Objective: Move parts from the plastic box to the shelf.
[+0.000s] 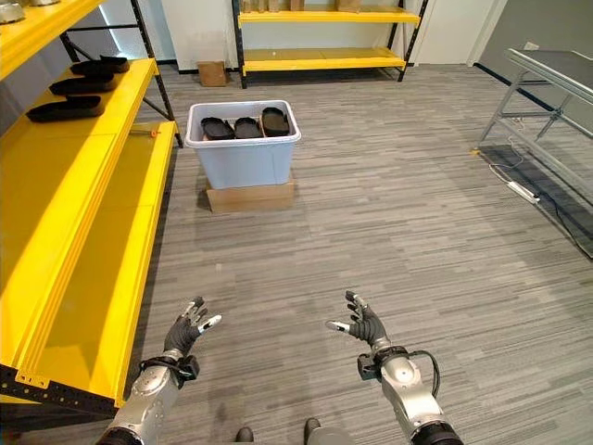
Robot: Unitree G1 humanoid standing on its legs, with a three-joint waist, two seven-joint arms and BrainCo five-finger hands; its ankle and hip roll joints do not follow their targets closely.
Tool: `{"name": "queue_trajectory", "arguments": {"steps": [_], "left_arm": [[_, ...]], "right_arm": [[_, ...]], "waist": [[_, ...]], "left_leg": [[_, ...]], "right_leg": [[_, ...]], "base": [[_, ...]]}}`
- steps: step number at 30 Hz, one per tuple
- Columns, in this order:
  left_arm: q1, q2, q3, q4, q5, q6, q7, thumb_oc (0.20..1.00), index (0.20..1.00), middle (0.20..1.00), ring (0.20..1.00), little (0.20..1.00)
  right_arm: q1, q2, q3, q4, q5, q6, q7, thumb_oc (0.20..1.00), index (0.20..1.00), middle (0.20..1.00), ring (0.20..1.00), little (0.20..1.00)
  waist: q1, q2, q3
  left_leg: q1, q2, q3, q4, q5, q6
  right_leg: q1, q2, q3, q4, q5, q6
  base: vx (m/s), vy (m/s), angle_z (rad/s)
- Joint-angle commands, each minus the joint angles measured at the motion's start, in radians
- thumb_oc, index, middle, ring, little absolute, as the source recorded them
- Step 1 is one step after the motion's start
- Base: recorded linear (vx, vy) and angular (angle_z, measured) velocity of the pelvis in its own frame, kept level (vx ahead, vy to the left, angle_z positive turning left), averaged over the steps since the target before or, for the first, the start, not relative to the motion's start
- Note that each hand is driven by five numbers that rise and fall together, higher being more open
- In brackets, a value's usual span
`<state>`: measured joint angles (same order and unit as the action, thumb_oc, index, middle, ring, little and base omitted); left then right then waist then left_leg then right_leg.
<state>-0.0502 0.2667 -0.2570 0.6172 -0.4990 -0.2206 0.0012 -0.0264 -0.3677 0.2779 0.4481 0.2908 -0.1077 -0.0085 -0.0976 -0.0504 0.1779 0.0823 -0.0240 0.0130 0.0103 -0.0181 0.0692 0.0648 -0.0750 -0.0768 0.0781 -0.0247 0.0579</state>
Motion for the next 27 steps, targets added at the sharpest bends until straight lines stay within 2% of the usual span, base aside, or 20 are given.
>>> {"name": "queue_trajectory", "arguments": {"steps": [1, 3, 5, 6, 8, 9, 10, 11, 12, 13, 14, 20, 23, 25, 27], "left_arm": [[-0.052, 0.019, -0.018, -0.03, -0.006, -0.019, -0.024, 1.0, 1.0, 1.0, 1.0, 1.0], [-0.055, 0.028, -0.018, -0.03, -0.009, -0.021, -0.024, 1.0, 1.0, 1.0, 1.0, 1.0], [-0.063, 0.028, -0.019, -0.02, -0.02, -0.018, -0.027, 1.0, 1.0, 1.0, 1.0, 1.0], [-0.07, 0.026, -0.023, -0.012, -0.024, -0.014, -0.029, 1.0, 1.0, 1.0, 1.0, 1.0], [-0.08, 0.021, -0.03, -0.006, -0.022, -0.006, -0.035, 1.0, 1.0, 1.0, 1.0, 1.0], [-0.072, 0.01, -0.032, -0.013, 0.007, -0.004, -0.056, 1.0, 1.0, 1.0, 1.0, 1.0], [-0.068, 0.008, -0.032, -0.013, 0.013, -0.007, -0.061, 1.0, 1.0, 1.0, 1.0, 1.0], [-0.041, -0.007, -0.037, -0.018, 0.05, -0.025, -0.086, 1.0, 1.0, 1.0, 1.0, 1.0], [-0.041, -0.007, -0.038, -0.02, 0.052, -0.024, -0.088, 1.0, 1.0, 1.0, 1.0, 1.0], [-0.045, -0.01, -0.045, -0.028, 0.065, -0.02, -0.088, 1.0, 1.0, 1.0, 1.0, 1.0], [-0.059, -0.013, -0.067, -0.028, 0.048, -0.018, -0.069, 1.0, 1.0, 1.0, 1.0, 1.0], [-0.08, -0.024, -0.091, -0.032, 0.025, -0.026, -0.068, 1.0, 1.0, 1.0, 1.0, 1.0], [-0.07, -0.029, -0.095, -0.048, 0.013, -0.021, -0.065, 1.0, 1.0, 1.0, 1.0, 1.0], [-0.066, -0.04, -0.106, -0.054, 0.025, -0.025, -0.059, 1.0, 1.0, 1.0, 1.0, 1.0], [-0.07, -0.047, -0.115, -0.064, 0.028, -0.034, -0.048, 1.0, 1.0, 1.0, 1.0, 1.0]], "right_arm": [[-0.092, -0.016, -0.018, -0.031, -0.012, -0.102, -0.035, 1.0, 1.0, 1.0, 1.0, 1.0], [-0.104, -0.024, -0.02, -0.024, -0.006, -0.114, -0.027, 1.0, 1.0, 1.0, 1.0, 1.0], [-0.114, -0.038, -0.023, -0.015, 0.012, -0.115, -0.03, 1.0, 1.0, 1.0, 1.0, 1.0], [-0.115, -0.041, -0.026, -0.012, 0.014, -0.114, -0.033, 1.0, 1.0, 1.0, 1.0, 1.0], [-0.099, -0.042, -0.039, -0.025, 0.0, -0.107, -0.036, 1.0, 1.0, 1.0, 1.0, 1.0], [-0.075, -0.045, -0.055, -0.044, -0.038, -0.112, -0.035, 1.0, 1.0, 1.0, 1.0, 1.0], [-0.072, -0.046, -0.057, -0.045, -0.044, -0.114, -0.037, 1.0, 1.0, 1.0, 1.0, 1.0], [-0.037, -0.047, -0.072, -0.056, -0.061, -0.135, -0.065, 1.0, 1.0, 1.0, 1.0, 1.0], [-0.035, -0.048, -0.073, -0.058, -0.061, -0.135, -0.069, 1.0, 1.0, 1.0, 1.0, 1.0], [-0.029, -0.057, -0.078, -0.065, -0.056, -0.132, -0.092, 1.0, 1.0, 1.0, 1.0, 1.0], [-0.04, -0.067, -0.075, -0.052, -0.035, -0.129, -0.105, 1.0, 1.0, 1.0, 1.0, 1.0], [-0.058, -0.08, -0.059, -0.048, -0.04, -0.107, -0.153, 1.0, 1.0, 1.0, 1.0, 1.0], [-0.046, -0.076, -0.072, -0.047, -0.059, -0.081, -0.214, 1.0, 1.0, 1.0, 1.0, 1.0], [-0.039, -0.074, -0.089, -0.039, -0.067, -0.051, -0.324, 1.0, 1.0, 1.0, 1.0, 1.0], [-0.033, -0.069, -0.106, -0.035, -0.069, -0.048, -0.394, 1.0, 1.0, 1.0, 1.0, 1.0]], "waist": [[0.015, 0.039, 0.032], [0.028, 0.043, 0.053], [0.019, 0.034, 0.063], [0.007, 0.027, 0.064], [-0.022, 0.004, 0.061], [-0.043, -0.019, 0.066], [-0.044, -0.019, 0.068], [-0.065, -0.018, 0.071], [-0.068, -0.018, 0.069], [-0.076, -0.016, 0.059], [-0.082, -0.013, 0.048], [-0.086, 0.008, 0.038], [-0.089, 0.016, 0.032], [-0.1, 0.027, 0.024], [-0.111, 0.033, 0.022]], "left_leg": [[-0.015, -0.011, 0.097, 0.078, -0.156, 0.068], [-0.013, -0.01, 0.106, 0.095, -0.166, 0.067], [-0.006, -0.023, 0.092, 0.106, -0.177, 0.065], [0.004, -0.036, 0.075, 0.107, -0.183, 0.063], [0.036, -0.077, 0.028, 0.085, -0.195, 0.057], [0.079, -0.12, -0.038, 0.058, -0.202, 0.053], [0.086, -0.123, -0.047, 0.054, -0.202, 0.053], [0.117, -0.14, -0.111, 0.044, -0.21, 0.057], [0.118, -0.141, -0.115, 0.042, -0.212, 0.058], [0.117, -0.145, -0.144, 0.037, -0.211, 0.057], [0.108, -0.146, -0.151, 0.039, -0.212, 0.057], [0.087, -0.108, -0.091, 0.101, -0.242, 0.045], [0.088, -0.082, -0.063, 0.154, -0.265, 0.027], [0.083, -0.052, -0.041, 0.197, -0.237, 0.006], [0.066, -0.028, -0.029, 0.237, -0.211, -0.007]], "right_leg": [[-0.162, 0.011, 0.039, 0.402, -0.018, 0.045], [-0.203, -0.015, 0.0, 0.504, 0.009, 0.05], [-0.24, 0.014, 0.018, 0.482, 0.021, 0.055], [-0.25, 0.04, 0.028, 0.442, 0.025, 0.056], [-0.267, 0.089, 0.048, 0.267, 0.061, 0.057], [-0.31, 0.127, 0.036, 0.089, 0.153, 0.07], [-0.318, 0.129, 0.033, 0.082, 0.17, 0.074], [-0.382, 0.14, 0.085, 0.058, 0.232, 0.092], [-0.377, 0.14, 0.091, 0.047, 0.23, 0.088], [-0.373, 0.145, 0.114, 0.036, 0.218, 0.075], [-0.365, 0.15, 0.11, 0.036, 0.203, 0.058], [-0.32, 0.149, 0.088, 0.099, 0.082, -0.003], [-0.3, 0.13, 0.101, 0.12, 0.05, -0.011], [-0.279, 0.13, 0.117, 0.134, 0.016, -0.026], [-0.267, 0.133, 0.13, 0.143, -0.003, -0.039]], "base": [[0.01, 0.103, 0.11], [0.05, 0.115, 0.07], [0.12, 0.038, -0.08], [0.24, -0.007, -0.07], [0.38, -0.093, 0.31], [0.42, -0.145, 0.63], [0.63, -0.281, 0.94], [0.38, -0.198, 0.72], [0.43, -0.267, 0.87], [0.29, -0.229, 1.05], [0.38, -0.313, 1.2], [0.3, -0.24, 0.34], [0.34, -0.269, 0.03], [0.33, -0.238, -0.04], [0.26, -0.209, 0.12]]}}
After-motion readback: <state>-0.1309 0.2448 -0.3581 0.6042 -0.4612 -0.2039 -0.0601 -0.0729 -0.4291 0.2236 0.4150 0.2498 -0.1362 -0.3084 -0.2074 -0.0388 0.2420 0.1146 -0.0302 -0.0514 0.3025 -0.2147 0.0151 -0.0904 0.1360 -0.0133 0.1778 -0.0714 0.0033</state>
